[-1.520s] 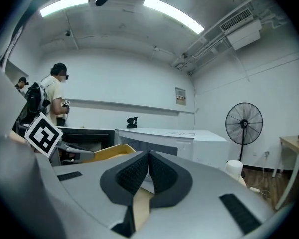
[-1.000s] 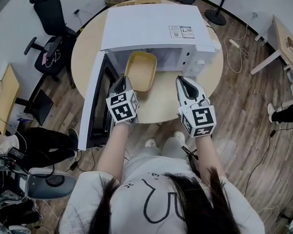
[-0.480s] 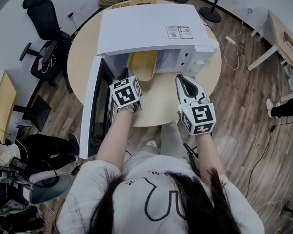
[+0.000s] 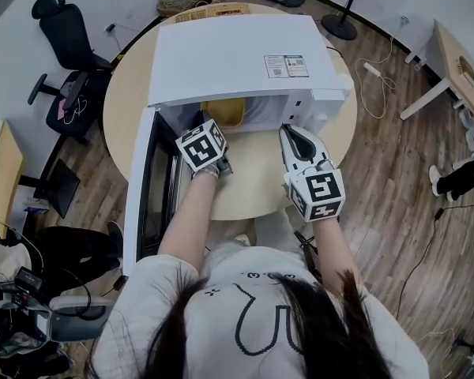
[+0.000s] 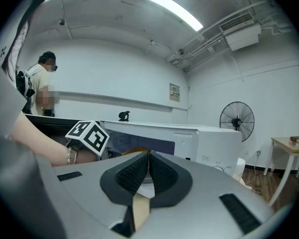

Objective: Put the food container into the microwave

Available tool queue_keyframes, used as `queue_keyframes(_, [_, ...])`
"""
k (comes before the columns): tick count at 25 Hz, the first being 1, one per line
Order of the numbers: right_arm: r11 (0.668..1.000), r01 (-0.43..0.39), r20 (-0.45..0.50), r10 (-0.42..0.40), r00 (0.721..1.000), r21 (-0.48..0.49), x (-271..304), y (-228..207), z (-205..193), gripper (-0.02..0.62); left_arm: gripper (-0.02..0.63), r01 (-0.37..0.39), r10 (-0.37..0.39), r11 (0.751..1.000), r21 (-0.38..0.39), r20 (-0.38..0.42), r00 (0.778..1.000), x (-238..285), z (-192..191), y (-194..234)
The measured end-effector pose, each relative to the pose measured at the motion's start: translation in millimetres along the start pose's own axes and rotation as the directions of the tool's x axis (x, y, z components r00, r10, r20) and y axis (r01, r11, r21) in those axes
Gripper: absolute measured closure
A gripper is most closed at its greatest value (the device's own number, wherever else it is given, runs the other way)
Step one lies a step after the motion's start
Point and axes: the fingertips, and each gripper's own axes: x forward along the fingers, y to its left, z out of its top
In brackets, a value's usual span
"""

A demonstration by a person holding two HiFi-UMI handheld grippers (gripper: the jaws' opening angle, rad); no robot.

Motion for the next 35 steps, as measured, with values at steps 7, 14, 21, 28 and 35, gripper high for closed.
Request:
queue_keyframes(7, [1.0,-0.025,-0.019,0.024,1.0,-0.011,13,-3,-7,0.566,0.584,0.003,0.0,0.999,-0.047,0.051,0.999,20,2,-4])
queue_keyframes(14, [0.999,-0.034,-0.025,0.033,0.999,-0.034,13,2,-6,0.566,0.581,0.004,0.003,0.998,-0.07,0.092,0.996,27,4,-4])
queue_keyframes(21, [0.999,-0.034,-0.027,0.033,0.999,-0.043,5,7,-5,0.566,0.574,-0.001,0.008,0.999,-0.049,0.144,0.99,23,9,-3])
queue_keyframes(28, [0.999,-0.023,-0.027,0.022,0.999,-0.042,-7,16,-7,0.566,0.433,0.044,-0.039,0.999,-0.023,0.179,0.983,11,7,-5])
queue_keyframes(35, [0.999,-0.013,-0.024,0.012,1.0,-0.04,-20,28,-3,0.566,0.425,0.086,-0.087,0.996,0.012,0.196,0.977,-12,8,-11])
